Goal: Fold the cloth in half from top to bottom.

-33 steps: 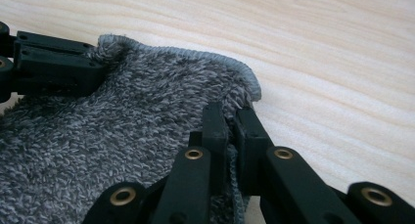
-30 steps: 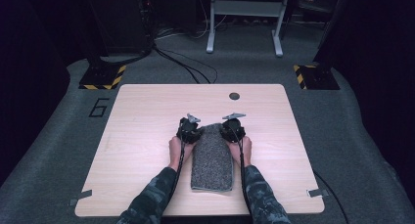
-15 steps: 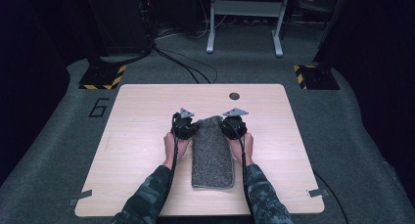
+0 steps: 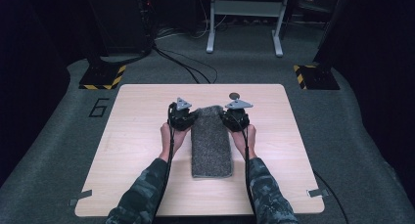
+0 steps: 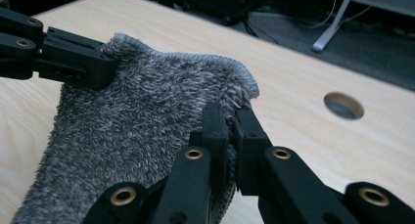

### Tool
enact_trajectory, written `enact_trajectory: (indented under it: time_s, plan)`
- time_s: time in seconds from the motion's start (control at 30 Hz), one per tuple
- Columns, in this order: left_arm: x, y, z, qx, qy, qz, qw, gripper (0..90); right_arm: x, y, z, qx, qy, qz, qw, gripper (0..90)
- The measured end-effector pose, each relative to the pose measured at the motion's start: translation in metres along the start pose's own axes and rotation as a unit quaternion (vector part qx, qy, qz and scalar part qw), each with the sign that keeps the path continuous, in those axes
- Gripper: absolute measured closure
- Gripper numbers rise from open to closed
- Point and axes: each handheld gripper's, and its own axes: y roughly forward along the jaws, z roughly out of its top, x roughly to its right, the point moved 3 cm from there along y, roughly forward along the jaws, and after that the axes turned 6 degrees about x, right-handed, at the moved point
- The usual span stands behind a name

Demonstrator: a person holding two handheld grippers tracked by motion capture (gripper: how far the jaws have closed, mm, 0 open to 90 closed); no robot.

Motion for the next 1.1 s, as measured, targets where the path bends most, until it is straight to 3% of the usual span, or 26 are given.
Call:
enact_trajectory:
  time_s: [0.17,0.3,0.4,0.53,0.8,0.93,1.1]
  plan:
    - [0.005,-0.014,0.008,0.019,0.011,-0.006,0.9997,85.7,-0.001,-0.011,0.01,0.023,-0.001,0.007,0.9997,85.8]
    - [0.013,-0.025,0.005,0.024,0.027,-0.015,0.9992,85.5,-0.005,-0.023,0.006,0.037,-0.008,0.013,0.9992,85.8]
    - [0.016,-0.028,0.002,0.032,0.028,-0.02,0.9989,85.4,-0.007,-0.03,0.001,0.043,-0.011,0.02,0.9988,85.7]
    - [0.016,-0.023,0.002,0.027,0.034,-0.018,0.9989,85.2,-0.005,-0.029,-0.003,0.043,-0.019,0.017,0.9987,85.7]
    - [0.006,0.003,0.002,0.003,0.023,-0.005,0.9997,85.3,0.01,0.002,-0.005,0.016,-0.017,0.003,0.9997,85.7]
    - [0.008,0.0,-0.001,0.006,0.024,-0.006,0.9997,85.2,0.008,-0.003,-0.008,0.02,-0.012,0.007,0.9997,85.7]
    - [0.015,-0.007,-0.005,0.019,0.022,-0.006,0.9996,85.3,0.002,-0.014,-0.008,0.031,-0.024,0.004,0.9992,85.7]
